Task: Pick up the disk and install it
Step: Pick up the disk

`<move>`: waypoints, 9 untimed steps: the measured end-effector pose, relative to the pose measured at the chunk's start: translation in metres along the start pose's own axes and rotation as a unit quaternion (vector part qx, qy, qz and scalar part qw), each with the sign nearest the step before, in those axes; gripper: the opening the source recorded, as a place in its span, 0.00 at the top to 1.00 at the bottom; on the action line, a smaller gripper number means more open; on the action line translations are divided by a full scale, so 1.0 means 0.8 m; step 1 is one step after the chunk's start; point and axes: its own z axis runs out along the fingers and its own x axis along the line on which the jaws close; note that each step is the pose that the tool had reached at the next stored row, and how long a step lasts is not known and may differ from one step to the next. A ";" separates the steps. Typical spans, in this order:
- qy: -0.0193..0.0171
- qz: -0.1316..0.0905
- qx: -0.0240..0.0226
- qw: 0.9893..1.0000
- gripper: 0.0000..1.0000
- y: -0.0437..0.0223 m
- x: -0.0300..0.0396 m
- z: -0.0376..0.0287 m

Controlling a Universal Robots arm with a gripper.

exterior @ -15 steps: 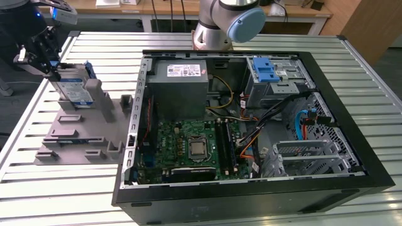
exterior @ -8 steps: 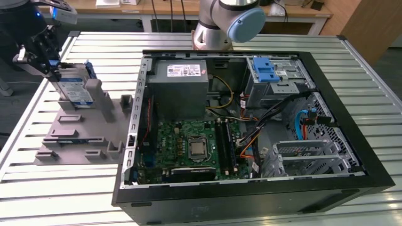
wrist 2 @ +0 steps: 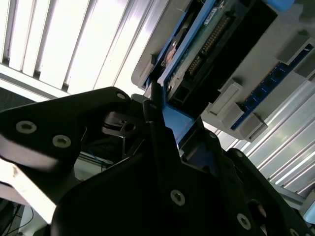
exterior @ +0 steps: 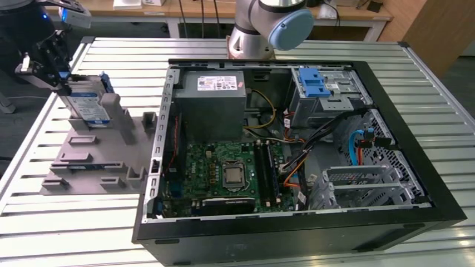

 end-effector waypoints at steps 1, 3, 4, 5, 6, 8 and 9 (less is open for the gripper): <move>0.000 0.000 0.000 1.000 0.64 0.0000 0.0000 0.0000; 0.000 0.000 0.000 1.000 0.64 0.0000 0.0000 -0.0001; 0.000 0.000 0.000 1.000 0.64 0.0000 0.0000 -0.0001; 0.000 0.000 0.000 1.000 0.64 0.0000 0.0000 -0.0001; 0.000 0.000 0.000 1.000 0.64 0.0000 0.0000 -0.0002; 0.000 0.000 0.000 1.000 0.64 0.0000 0.0000 -0.0003; 0.000 0.000 0.000 1.000 0.64 0.0000 0.0000 -0.0003</move>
